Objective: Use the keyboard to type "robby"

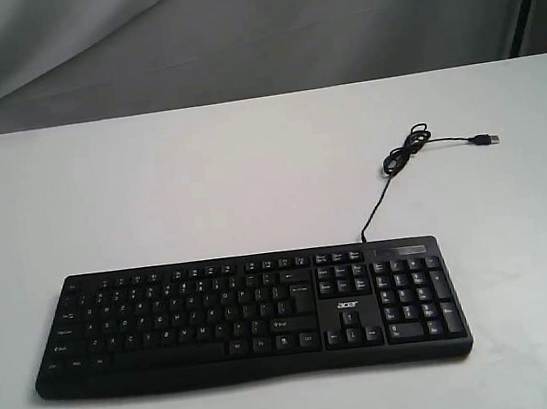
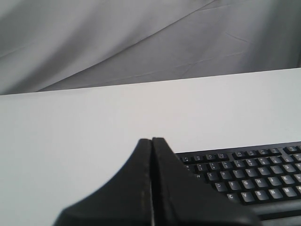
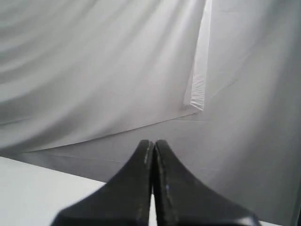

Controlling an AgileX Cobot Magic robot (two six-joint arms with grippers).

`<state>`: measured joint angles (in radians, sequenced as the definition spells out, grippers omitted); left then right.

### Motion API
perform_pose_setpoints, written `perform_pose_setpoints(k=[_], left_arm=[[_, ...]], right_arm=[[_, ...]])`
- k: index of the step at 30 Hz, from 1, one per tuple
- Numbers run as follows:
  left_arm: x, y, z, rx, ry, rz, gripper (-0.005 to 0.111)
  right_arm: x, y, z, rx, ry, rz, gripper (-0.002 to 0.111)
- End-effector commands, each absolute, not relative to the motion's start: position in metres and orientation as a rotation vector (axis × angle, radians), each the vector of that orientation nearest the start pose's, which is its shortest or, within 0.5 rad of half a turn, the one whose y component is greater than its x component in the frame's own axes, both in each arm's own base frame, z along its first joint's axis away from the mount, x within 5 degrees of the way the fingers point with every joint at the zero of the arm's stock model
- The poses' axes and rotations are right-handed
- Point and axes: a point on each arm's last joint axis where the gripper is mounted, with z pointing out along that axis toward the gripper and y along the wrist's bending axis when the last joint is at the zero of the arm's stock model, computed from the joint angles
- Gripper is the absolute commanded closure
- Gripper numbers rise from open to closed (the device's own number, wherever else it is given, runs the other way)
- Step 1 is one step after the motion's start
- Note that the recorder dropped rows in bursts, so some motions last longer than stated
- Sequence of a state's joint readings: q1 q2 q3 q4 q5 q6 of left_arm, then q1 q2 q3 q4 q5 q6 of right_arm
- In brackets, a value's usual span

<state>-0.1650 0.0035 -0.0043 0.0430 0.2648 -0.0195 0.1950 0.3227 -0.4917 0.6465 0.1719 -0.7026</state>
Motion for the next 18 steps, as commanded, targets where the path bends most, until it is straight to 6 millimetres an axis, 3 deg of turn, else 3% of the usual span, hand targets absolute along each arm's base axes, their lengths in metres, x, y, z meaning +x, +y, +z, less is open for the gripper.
perform_pose_setpoints(k=[1, 3, 6, 11, 18], left_arm=[[0.055, -0.008, 0.190, 0.161, 1.736, -0.097, 0.107], [0.055, -0.008, 0.190, 0.161, 1.736, -0.097, 0.107], [0.055, -0.008, 0.190, 0.161, 1.736, -0.097, 0.107], [0.055, -0.008, 0.190, 0.161, 1.736, -0.097, 0.107], [0.055, -0.008, 0.190, 0.161, 1.736, -0.097, 0.107]], right_arm=[[0.070, 0.018, 0.338, -0.155, 1.502, 0.226, 0.108], [0.068, 0.014, 0.336, -0.103, 1.528, 0.208, 0.108], [0.058, 0.012, 0.327, -0.171, 1.499, 0.128, 0.108], [0.043, 0.007, 0.287, -0.165, 1.459, 0.110, 0.108], [0.045, 0.008, 0.260, -0.163, 1.465, 0.107, 0.108]])
